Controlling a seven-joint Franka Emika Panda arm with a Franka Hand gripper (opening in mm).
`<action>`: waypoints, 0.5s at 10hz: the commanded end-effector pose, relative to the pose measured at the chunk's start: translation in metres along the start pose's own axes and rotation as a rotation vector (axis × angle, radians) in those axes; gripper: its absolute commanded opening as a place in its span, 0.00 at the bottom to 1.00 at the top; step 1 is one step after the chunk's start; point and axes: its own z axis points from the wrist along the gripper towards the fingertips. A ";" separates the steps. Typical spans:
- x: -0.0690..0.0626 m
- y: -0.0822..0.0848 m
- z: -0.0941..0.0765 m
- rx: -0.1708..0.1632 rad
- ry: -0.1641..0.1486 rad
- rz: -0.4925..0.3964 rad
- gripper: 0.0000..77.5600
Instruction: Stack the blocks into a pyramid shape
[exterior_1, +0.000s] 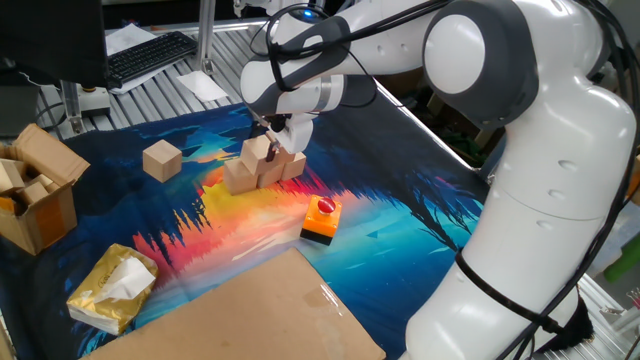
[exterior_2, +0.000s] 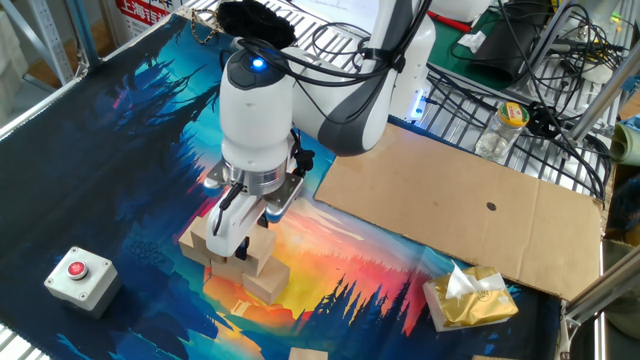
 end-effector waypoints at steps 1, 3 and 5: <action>0.000 0.000 -0.001 0.000 0.002 0.008 0.02; 0.000 0.000 -0.001 0.002 0.006 0.009 0.02; 0.000 0.000 -0.001 0.003 0.007 0.012 1.00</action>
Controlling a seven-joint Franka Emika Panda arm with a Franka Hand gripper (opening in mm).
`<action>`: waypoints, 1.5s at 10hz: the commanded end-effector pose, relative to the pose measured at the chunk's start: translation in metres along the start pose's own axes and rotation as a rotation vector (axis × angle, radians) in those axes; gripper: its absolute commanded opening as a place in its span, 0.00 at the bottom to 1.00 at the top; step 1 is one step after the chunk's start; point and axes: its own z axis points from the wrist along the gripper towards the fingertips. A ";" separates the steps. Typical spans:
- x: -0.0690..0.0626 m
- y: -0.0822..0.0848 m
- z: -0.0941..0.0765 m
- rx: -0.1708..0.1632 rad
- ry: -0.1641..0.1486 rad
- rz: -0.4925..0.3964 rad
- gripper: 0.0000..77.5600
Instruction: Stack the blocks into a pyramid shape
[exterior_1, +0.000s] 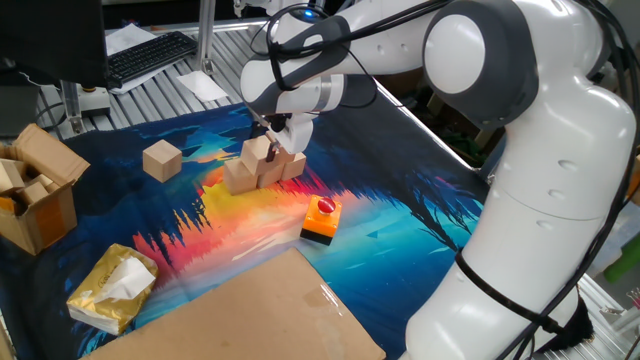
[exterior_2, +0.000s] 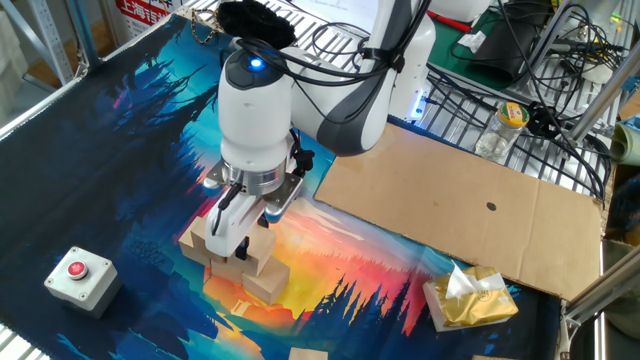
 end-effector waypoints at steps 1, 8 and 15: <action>0.000 0.001 -0.001 -0.001 0.003 0.005 1.00; 0.000 0.001 -0.001 -0.001 0.003 0.005 1.00; 0.014 -0.008 -0.032 0.026 -0.024 -0.135 1.00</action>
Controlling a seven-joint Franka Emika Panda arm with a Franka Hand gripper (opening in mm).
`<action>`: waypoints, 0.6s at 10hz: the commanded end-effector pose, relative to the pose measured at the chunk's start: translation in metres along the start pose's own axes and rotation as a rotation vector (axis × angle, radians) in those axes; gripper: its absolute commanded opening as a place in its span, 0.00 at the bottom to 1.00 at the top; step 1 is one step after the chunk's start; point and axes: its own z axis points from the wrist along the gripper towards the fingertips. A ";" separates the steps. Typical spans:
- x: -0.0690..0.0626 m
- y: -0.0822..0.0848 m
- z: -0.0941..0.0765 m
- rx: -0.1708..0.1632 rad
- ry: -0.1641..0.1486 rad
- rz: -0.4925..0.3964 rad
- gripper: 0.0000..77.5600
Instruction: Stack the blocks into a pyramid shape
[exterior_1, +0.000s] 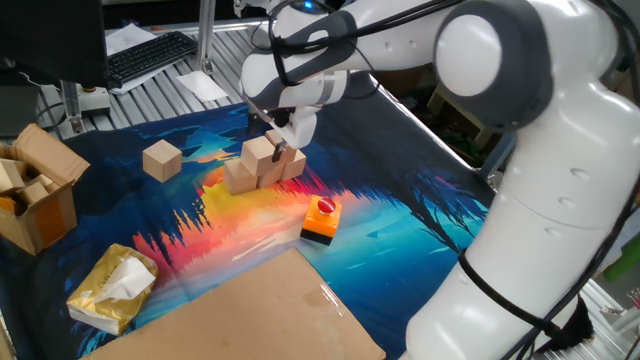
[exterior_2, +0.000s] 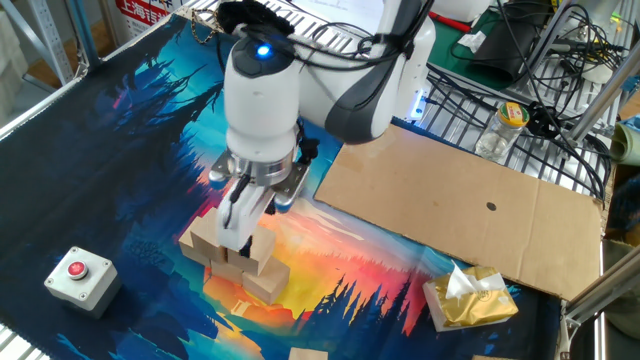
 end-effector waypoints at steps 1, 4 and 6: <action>0.039 -0.005 -0.026 0.011 -0.026 -0.189 1.00; 0.085 -0.021 -0.054 0.015 0.037 -0.461 1.00; 0.103 -0.021 -0.054 0.034 0.042 -0.477 1.00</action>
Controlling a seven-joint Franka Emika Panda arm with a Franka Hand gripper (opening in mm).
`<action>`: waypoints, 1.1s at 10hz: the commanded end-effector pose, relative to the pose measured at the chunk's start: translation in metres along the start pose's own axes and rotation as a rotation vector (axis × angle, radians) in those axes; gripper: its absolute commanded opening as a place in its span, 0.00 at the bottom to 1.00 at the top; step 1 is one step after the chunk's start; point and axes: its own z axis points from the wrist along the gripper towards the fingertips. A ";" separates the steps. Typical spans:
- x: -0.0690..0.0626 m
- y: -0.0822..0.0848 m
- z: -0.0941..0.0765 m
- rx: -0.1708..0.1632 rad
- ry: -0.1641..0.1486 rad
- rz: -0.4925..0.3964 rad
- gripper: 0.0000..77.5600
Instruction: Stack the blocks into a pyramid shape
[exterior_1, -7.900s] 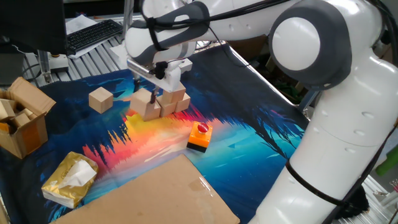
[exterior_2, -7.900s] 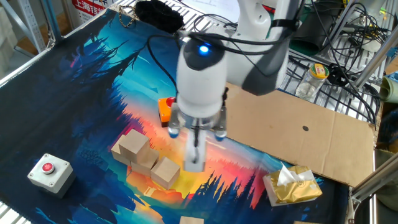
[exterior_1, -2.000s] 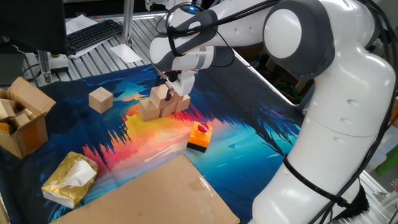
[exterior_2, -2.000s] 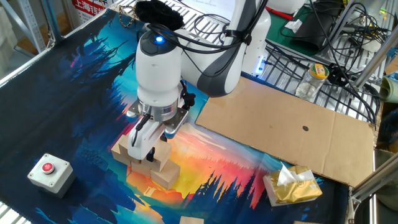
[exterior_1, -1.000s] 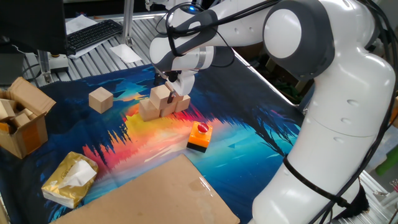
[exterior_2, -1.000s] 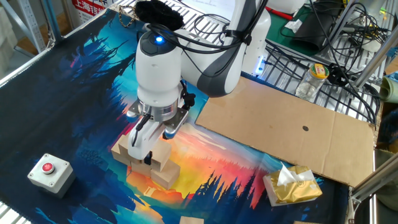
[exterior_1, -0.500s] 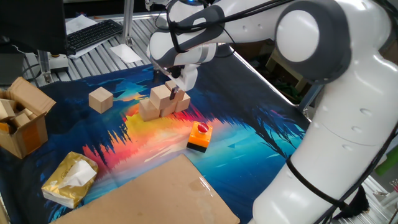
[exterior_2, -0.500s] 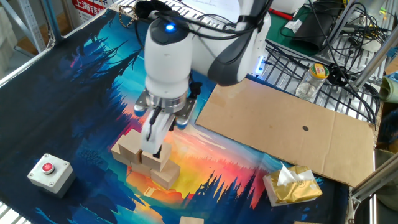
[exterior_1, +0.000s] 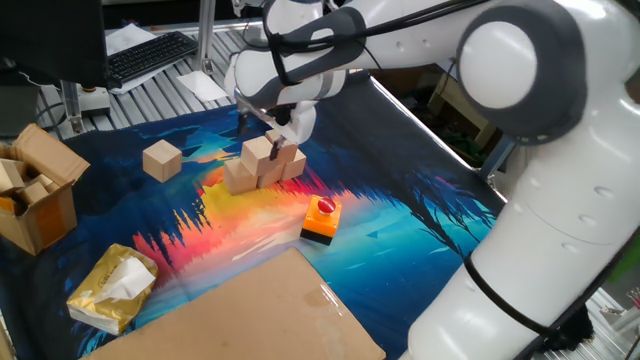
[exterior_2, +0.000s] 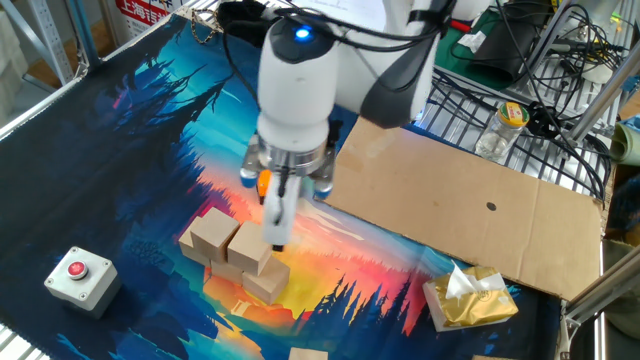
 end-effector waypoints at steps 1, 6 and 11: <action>0.070 0.001 -0.028 0.020 0.043 -0.270 1.00; 0.102 0.041 -0.002 0.024 0.036 -0.175 1.00; 0.102 0.082 0.023 0.031 0.014 -0.129 1.00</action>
